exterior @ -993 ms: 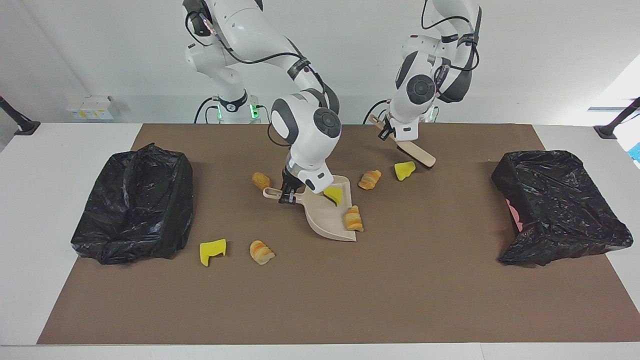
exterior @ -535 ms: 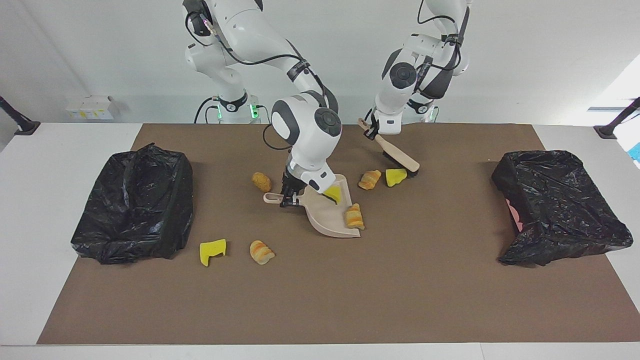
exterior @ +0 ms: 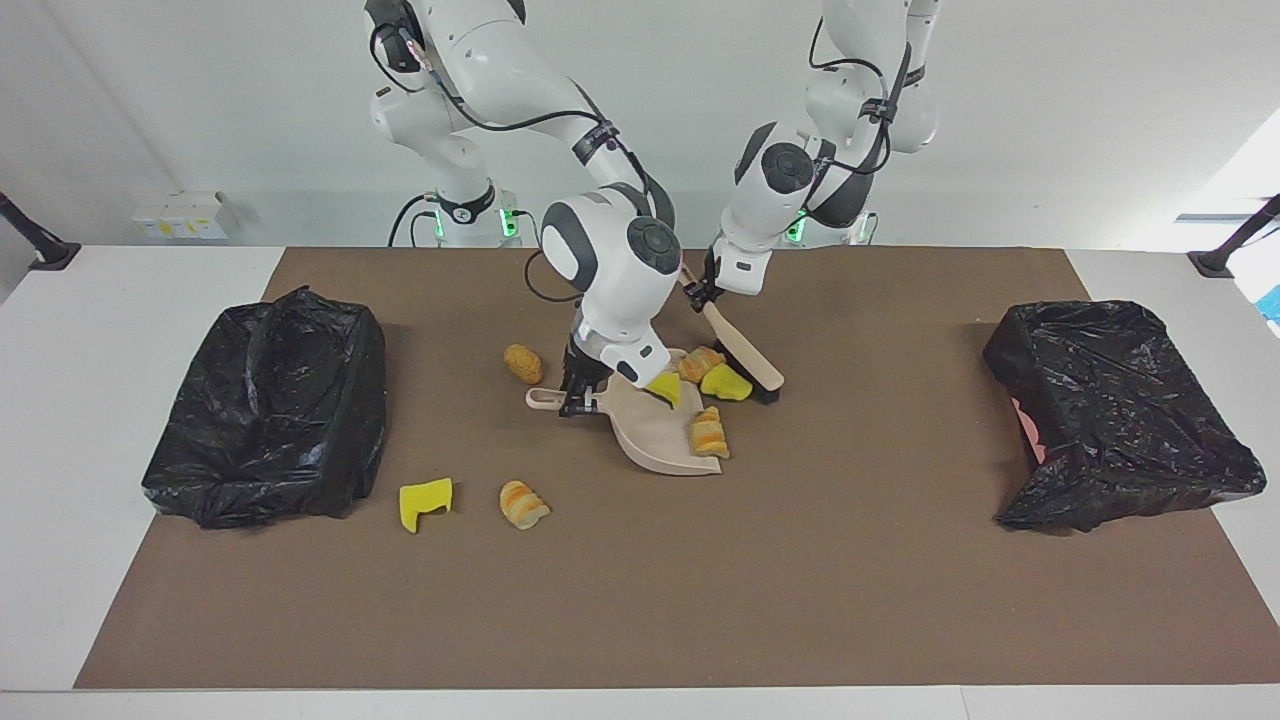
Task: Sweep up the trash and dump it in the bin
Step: 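Sweep bread and sponge pieces into the dustpan with the left gripper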
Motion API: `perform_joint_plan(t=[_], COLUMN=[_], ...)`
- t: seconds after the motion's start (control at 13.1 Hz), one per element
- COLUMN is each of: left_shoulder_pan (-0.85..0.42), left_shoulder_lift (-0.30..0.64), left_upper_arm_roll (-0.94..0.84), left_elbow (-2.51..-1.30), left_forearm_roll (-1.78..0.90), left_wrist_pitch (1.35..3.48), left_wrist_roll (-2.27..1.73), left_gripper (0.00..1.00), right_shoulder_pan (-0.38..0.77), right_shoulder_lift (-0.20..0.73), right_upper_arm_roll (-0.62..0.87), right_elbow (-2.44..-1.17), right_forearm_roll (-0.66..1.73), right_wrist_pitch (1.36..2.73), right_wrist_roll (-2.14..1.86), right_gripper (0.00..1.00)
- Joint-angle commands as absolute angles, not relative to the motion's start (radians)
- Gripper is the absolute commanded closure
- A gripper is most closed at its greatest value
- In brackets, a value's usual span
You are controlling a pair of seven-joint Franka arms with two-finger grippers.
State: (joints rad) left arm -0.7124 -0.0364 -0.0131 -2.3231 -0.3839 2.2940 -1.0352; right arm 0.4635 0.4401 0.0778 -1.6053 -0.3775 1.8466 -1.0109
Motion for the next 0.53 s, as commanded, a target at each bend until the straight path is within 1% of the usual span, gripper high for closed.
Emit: perform_joint_plan(t=[0.0,0.23,0.46], left_shoulder_pan=[-0.779,-0.770,-0.765], left_shoulder_lift=[0.105,0.130,0.121], left_upper_arm_roll=[-0.008,-0.006,0.001], left_elbow=[-2.197,-2.163,-2.177], left_forearm_roll=[-0.414,-0.410,-0.416], left_wrist_pitch=[2.345,2.387,2.356], left_wrist_roll=[-1.009,-0.971,-0.740], left_gripper=[1.00,1.00,1.00], right_shoulder_pan=[0.448,0.446,0.446], right_shoulder_lift=[0.414,0.416,0.417], right_upper_arm_roll=[0.086,0.086,0.084], right_elbow=[-1.643,-1.641,-1.638], right_forearm_roll=[-0.400,-0.402,-0.403], right_wrist_pitch=[1.864,1.864,1.862], right_wrist_roll=[-1.045,-1.045,-1.045], right_gripper=[1.00,1.00,1.00])
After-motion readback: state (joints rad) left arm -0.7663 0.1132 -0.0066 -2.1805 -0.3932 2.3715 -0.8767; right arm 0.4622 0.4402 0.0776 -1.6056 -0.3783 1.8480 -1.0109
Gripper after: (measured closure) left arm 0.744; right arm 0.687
